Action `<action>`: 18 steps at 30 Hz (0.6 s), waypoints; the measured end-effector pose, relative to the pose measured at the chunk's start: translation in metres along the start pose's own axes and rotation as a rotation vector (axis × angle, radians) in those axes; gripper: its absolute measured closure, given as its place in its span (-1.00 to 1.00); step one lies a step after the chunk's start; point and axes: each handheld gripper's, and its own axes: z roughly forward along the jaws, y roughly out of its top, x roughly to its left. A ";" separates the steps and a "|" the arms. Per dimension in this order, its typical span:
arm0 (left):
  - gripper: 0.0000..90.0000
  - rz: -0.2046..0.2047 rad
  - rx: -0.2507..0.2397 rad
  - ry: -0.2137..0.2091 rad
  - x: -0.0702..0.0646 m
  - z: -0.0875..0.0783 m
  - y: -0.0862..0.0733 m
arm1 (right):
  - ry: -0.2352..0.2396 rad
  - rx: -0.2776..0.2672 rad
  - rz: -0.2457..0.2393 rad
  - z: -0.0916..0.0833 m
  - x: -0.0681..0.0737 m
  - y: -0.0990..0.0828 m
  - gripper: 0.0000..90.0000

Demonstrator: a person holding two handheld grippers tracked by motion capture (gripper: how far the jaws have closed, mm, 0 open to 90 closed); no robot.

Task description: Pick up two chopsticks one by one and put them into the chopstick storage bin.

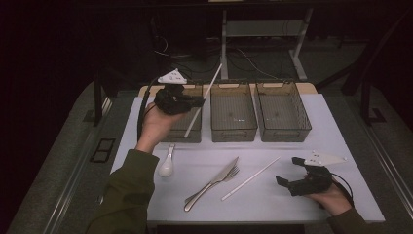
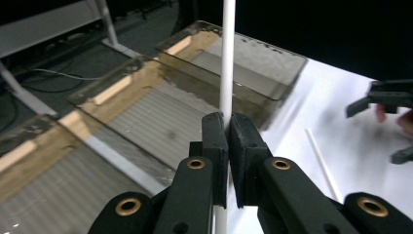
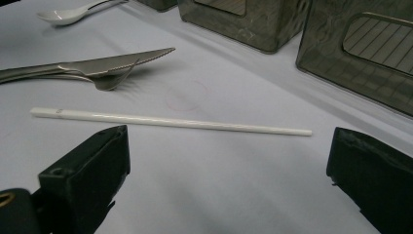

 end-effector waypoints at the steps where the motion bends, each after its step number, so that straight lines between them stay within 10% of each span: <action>1: 0.88 -0.003 -0.006 0.009 0.004 -0.001 0.001 | 0.002 0.004 0.006 0.000 0.000 0.000 -0.96; 18: 0.88 -0.100 0.015 0.108 0.070 0.005 -0.021 | -0.001 0.003 0.007 -0.001 -0.001 0.000 -0.96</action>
